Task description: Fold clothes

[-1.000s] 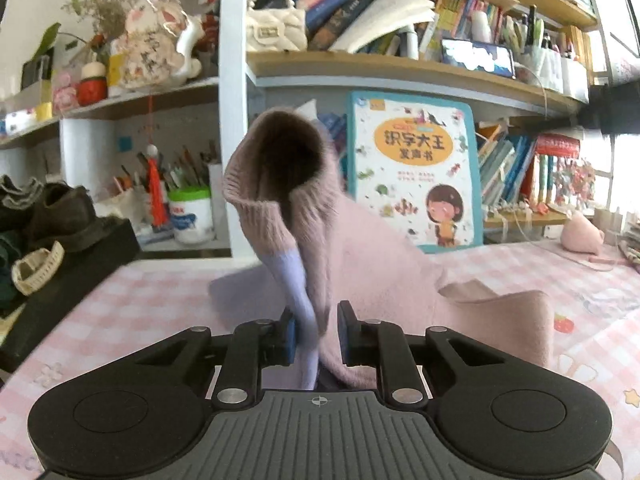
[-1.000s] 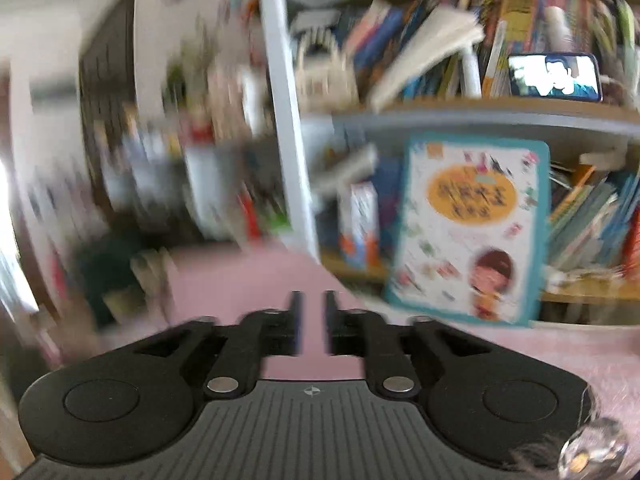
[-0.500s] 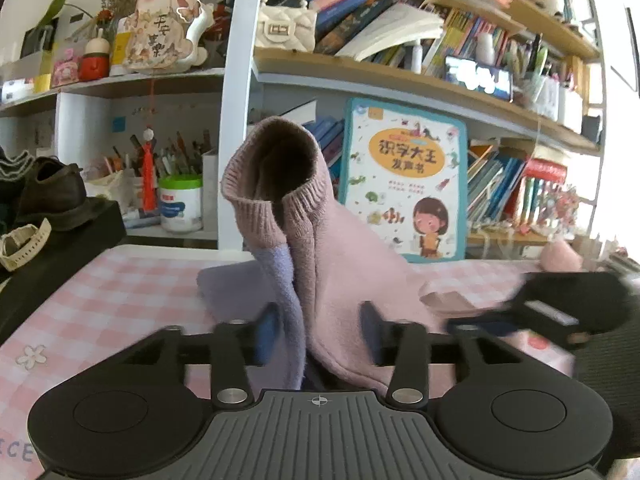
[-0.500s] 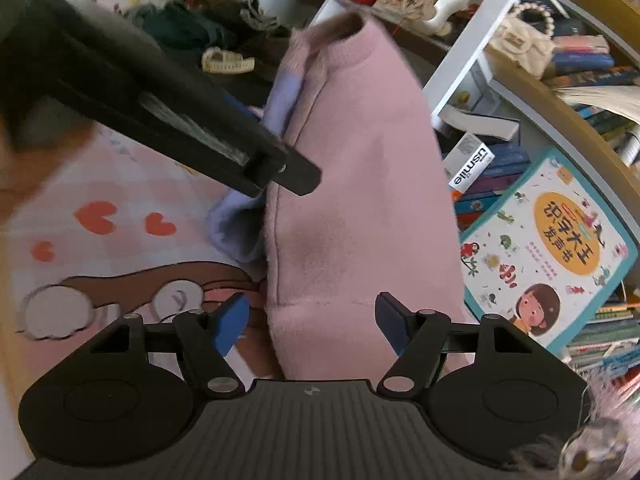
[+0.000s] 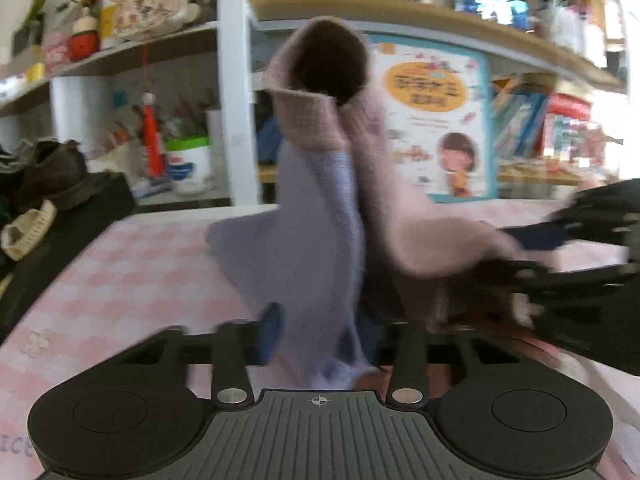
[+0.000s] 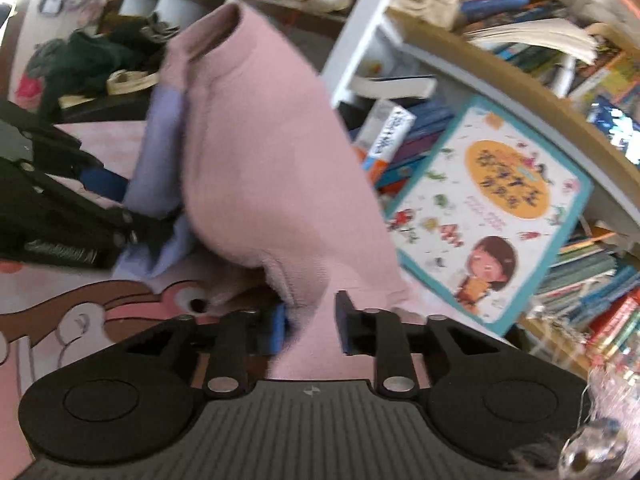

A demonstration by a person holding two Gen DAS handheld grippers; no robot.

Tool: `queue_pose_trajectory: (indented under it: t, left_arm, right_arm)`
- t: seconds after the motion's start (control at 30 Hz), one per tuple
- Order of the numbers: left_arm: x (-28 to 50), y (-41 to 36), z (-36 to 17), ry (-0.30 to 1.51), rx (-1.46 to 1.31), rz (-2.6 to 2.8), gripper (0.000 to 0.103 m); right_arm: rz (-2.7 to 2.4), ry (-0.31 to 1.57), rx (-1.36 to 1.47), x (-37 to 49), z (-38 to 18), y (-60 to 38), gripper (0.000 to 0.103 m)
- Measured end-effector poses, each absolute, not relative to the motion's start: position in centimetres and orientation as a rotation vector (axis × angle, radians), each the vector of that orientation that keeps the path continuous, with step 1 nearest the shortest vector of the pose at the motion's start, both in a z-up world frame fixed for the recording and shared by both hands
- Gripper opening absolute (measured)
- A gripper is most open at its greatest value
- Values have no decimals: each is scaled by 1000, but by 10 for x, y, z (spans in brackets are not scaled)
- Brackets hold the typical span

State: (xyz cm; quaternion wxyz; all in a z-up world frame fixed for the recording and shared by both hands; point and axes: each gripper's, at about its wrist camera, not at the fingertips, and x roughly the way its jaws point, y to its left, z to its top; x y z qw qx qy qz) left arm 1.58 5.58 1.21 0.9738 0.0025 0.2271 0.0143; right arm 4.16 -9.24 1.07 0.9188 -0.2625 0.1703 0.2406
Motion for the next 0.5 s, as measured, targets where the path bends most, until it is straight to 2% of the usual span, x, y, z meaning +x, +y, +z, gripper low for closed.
queue_pose_trajectory:
  t: [0.13, 0.27, 0.3, 0.33, 0.37, 0.43, 0.5]
  left_arm:
    - [16, 75, 18, 431, -92, 62, 20]
    - [18, 80, 17, 446, -77, 71, 21]
    - [19, 80, 16, 450, -73, 75, 21]
    - [20, 80, 15, 454, -68, 79, 21]
    - [21, 80, 13, 458, -64, 83, 20]
    - [25, 83, 9, 480, -64, 89, 19]
    - [28, 88, 4, 503, -71, 104, 10]
  right_arm:
    - [484, 353, -505, 40, 13, -100, 40]
    - [535, 358, -545, 34, 6, -87, 40]
    - [518, 359, -549, 36, 4, -86, 37]
    - [501, 360, -553, 39, 2, -85, 19]
    - [484, 361, -558, 41, -1, -83, 9]
    - [437, 348, -521, 46, 2, -90, 9]
    - [396, 323, -476, 46, 11, -103, 9]
